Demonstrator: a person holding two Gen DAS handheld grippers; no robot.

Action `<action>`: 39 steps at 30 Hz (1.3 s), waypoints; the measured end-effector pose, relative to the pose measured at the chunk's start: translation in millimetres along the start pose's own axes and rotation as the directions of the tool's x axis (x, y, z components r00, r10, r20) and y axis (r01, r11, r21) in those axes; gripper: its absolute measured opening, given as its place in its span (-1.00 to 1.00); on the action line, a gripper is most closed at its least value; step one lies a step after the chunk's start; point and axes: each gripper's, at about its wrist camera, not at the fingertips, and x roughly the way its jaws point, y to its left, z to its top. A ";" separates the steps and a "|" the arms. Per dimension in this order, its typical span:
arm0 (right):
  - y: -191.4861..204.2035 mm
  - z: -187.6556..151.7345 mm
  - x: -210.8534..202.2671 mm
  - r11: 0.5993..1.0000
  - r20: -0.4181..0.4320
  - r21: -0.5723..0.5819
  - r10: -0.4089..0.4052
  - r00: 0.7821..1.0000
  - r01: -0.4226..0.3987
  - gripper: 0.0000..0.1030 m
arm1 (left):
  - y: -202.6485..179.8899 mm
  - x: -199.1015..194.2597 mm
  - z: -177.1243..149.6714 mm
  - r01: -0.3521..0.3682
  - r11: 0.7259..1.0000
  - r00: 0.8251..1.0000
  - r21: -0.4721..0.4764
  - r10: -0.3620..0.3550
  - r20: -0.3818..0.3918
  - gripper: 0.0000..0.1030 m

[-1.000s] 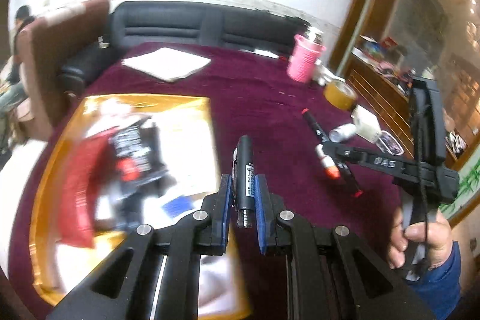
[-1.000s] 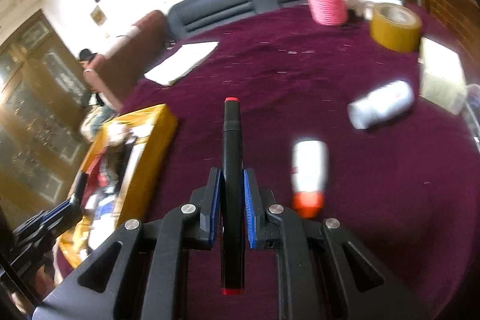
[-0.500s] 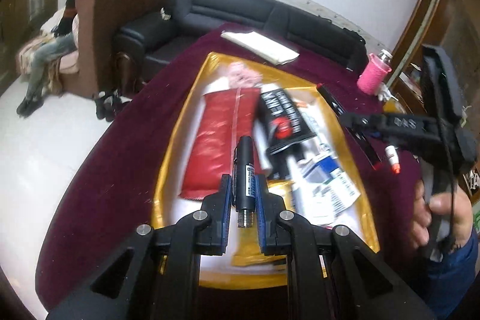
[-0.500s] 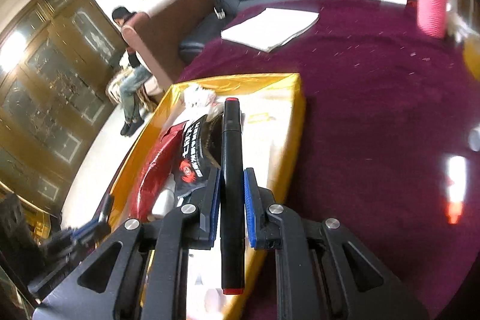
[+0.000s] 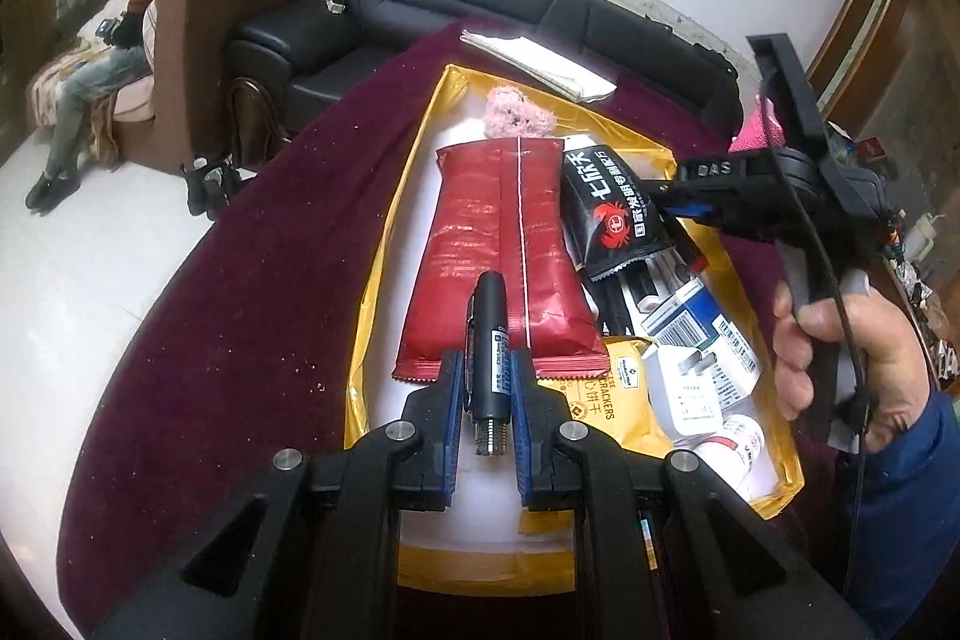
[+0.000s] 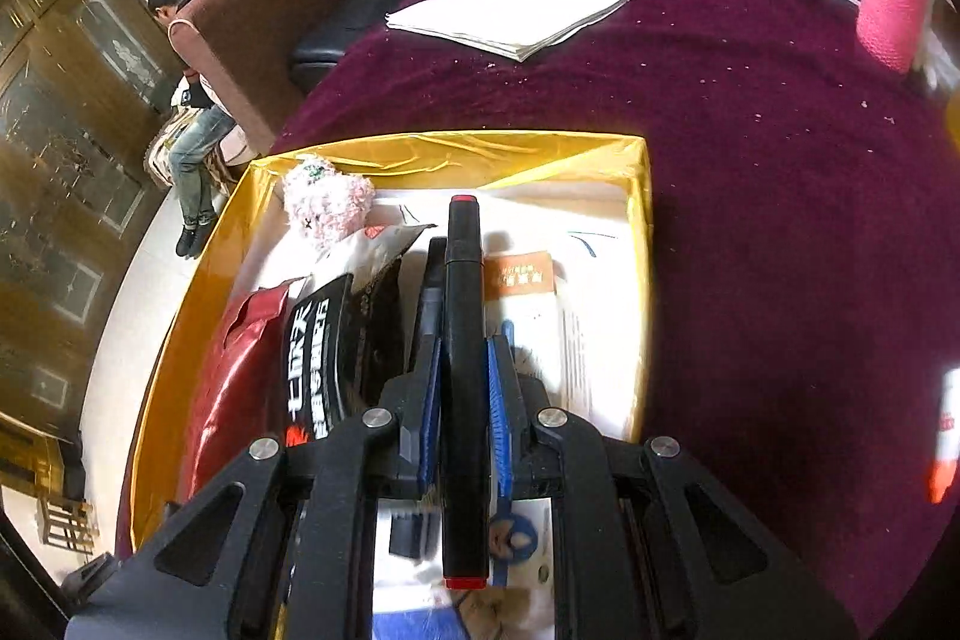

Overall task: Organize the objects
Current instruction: 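Lower the markers into the tray and open both grippers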

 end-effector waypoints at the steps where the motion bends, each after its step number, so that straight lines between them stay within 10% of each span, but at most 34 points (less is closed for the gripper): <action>1: 0.9 0.8 1.0 1.000 0.000 -0.003 -0.004 1.000 0.004 -0.76 | -0.2 -0.1 0.1 0.001 1.000 1.000 0.003 -0.001 0.001 -0.76; 14: 14.5 -0.2 3.0 0.998 -0.027 -0.057 -0.009 1.000 0.008 -0.72 | -5.8 -2.4 -1.7 -0.039 0.999 0.999 0.029 0.040 -0.008 -0.74; 19: 10.5 -3.0 -10.2 0.999 -0.010 -0.045 0.009 1.000 -0.010 -0.72 | -8.5 -10.7 -2.3 -0.034 0.999 0.999 0.032 0.033 0.005 -0.24; 39: -54.7 -42.5 -93.8 0.991 0.103 0.037 0.122 0.987 -0.126 -0.70 | -83.4 -29.5 -8.8 -0.020 0.989 1.000 0.144 0.018 0.019 -0.24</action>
